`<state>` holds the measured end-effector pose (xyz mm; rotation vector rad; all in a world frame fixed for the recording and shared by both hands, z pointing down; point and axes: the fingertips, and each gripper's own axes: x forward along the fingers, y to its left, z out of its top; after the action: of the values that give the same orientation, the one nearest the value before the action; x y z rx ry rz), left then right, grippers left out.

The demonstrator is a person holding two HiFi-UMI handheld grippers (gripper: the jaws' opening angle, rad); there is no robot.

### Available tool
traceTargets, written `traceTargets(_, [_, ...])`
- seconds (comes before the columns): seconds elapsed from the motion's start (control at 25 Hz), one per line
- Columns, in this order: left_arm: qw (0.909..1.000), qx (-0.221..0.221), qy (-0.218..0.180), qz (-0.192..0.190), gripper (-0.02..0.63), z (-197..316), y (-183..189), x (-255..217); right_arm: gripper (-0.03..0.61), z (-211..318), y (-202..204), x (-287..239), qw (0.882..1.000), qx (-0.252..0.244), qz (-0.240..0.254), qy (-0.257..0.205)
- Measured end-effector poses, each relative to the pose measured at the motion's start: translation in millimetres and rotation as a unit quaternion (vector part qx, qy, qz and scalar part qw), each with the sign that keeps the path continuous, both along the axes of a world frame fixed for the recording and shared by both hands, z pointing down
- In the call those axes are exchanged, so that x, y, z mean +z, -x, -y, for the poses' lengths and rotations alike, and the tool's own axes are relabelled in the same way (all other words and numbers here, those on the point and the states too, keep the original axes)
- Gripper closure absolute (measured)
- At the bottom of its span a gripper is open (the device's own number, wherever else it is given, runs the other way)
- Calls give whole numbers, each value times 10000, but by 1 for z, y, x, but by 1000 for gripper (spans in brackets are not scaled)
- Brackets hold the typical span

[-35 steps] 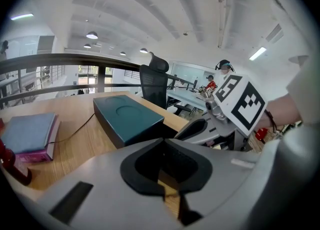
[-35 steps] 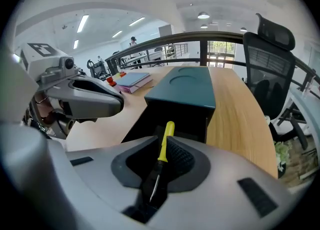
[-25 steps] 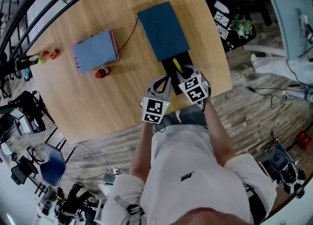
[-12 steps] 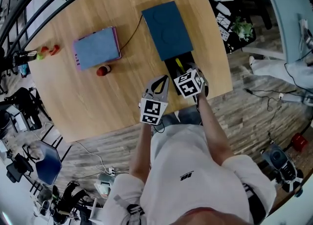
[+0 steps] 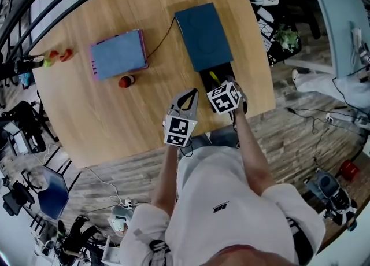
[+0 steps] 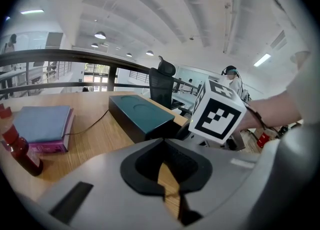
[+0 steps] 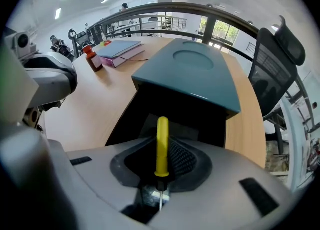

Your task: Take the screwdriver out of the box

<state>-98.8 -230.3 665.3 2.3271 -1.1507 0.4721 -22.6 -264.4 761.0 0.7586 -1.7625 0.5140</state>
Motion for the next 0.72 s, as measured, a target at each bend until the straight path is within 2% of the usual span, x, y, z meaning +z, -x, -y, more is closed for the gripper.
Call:
traceTargets(0.16, [10000, 90, -40, 9, 601, 0, 0, -3, 517, -2, 4, -2, 9986, 134, 481, 178])
traceTargets(0.36, [9997, 196, -133, 35, 601, 3, 1, -9, 517, -7, 1, -8, 9973, 241, 688, 119])
traceTargets(0.72, [9989, 338, -313, 112, 601, 8, -8, -27, 517, -10, -7, -50, 9910, 350, 1234, -391])
